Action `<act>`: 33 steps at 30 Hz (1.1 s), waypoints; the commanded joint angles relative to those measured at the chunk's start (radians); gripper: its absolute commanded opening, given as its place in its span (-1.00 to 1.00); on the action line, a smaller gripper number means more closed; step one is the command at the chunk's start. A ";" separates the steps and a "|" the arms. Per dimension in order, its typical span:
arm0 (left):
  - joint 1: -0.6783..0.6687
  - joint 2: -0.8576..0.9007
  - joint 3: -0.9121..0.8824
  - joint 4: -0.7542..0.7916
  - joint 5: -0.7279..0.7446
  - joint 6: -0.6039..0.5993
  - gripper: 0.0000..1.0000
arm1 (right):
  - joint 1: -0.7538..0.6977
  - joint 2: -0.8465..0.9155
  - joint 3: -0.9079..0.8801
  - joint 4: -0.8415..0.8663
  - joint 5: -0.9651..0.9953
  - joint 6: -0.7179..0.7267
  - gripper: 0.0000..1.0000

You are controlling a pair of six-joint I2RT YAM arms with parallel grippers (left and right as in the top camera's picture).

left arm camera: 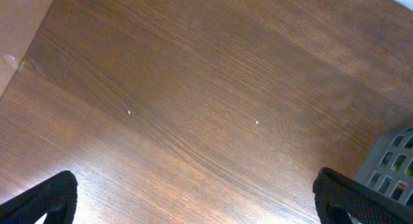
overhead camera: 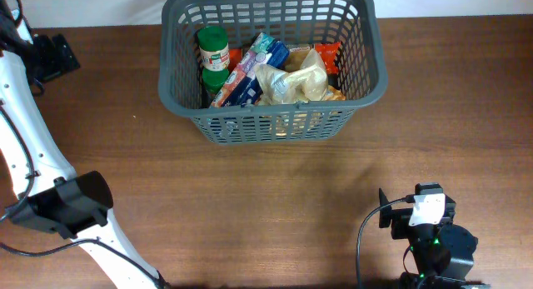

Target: Pack container

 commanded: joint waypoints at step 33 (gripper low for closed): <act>-0.602 -1.544 -1.896 1.339 -0.154 0.009 0.99 | 0.006 -0.013 -0.008 0.003 0.005 -0.006 0.97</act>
